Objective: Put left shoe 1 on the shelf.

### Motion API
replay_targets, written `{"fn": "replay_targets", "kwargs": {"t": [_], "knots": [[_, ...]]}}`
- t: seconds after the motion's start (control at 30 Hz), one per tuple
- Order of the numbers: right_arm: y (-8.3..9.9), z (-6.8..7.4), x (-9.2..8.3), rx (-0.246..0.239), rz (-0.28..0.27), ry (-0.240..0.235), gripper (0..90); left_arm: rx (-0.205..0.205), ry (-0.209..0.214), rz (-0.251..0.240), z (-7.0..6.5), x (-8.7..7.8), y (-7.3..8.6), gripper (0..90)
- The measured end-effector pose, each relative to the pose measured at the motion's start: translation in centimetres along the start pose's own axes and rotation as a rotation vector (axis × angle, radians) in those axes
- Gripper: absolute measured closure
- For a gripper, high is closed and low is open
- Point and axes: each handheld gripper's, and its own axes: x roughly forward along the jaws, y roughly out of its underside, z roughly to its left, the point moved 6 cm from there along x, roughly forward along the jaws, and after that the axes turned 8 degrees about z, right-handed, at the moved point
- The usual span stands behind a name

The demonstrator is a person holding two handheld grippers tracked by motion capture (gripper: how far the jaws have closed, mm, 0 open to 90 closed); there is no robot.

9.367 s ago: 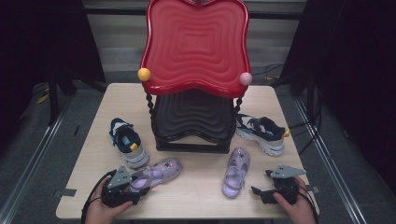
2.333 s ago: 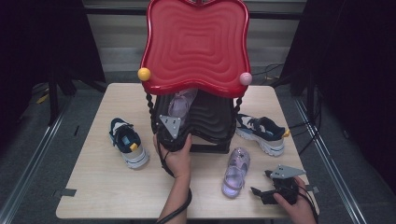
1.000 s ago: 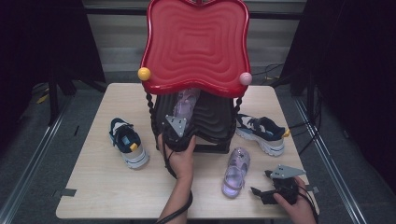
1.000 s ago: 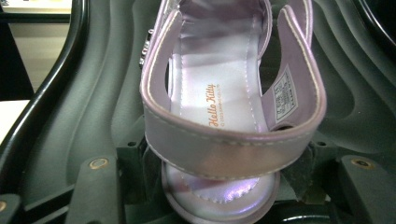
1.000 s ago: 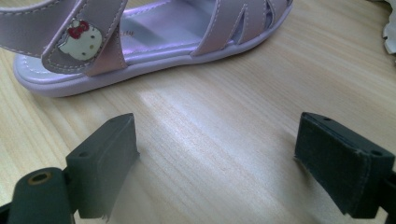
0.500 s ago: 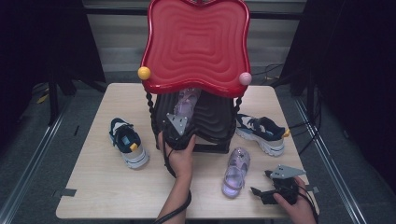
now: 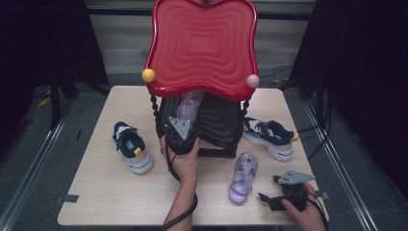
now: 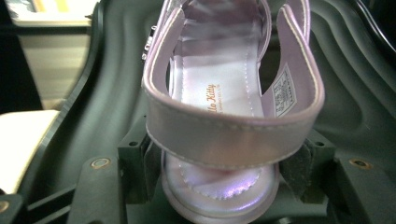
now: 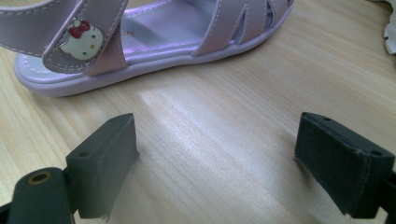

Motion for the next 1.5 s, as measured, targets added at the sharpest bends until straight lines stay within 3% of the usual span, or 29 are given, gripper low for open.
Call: {"fn": "replay_targets", "kwargs": {"t": [0.4, 0.57, 0.7, 1.17, 1.33, 1.4, 1.5], "knots": [[0.0, 0.0, 0.0, -0.002, 0.0, -0.003, 12.2, -0.036, -0.041, 0.022, -0.2, 1.0, 0.0, 37.0], [0.0, 0.0, 0.0, -0.004, 0.0, -0.004, 12.2, -0.038, -0.041, 0.035, -0.4, 1.1, 0.1, 36.7], [0.0, 0.0, 0.0, -0.004, 0.0, -0.004, 12.2, -0.043, -0.016, 0.048, -0.3, 1.0, 0.4, 36.5], [0.0, 0.0, 0.0, -0.003, 0.0, -0.004, 12.2, -0.004, 0.0, 0.077, -0.2, 0.6, 0.8, 34.6], [0.0, 0.0, 0.0, -0.003, 0.0, -0.004, 12.2, 0.037, 0.022, 0.106, -0.3, 0.7, 0.8, 24.6], [0.0, 0.0, 0.0, -0.003, 0.0, -0.004, 12.2, 0.046, 0.017, 0.103, -0.3, 0.6, 0.7, 22.4], [0.0, 0.0, 0.0, -0.003, 0.0, -0.003, 12.2, 0.056, 0.048, 0.096, -0.3, 0.3, 0.2, 20.4]]}}
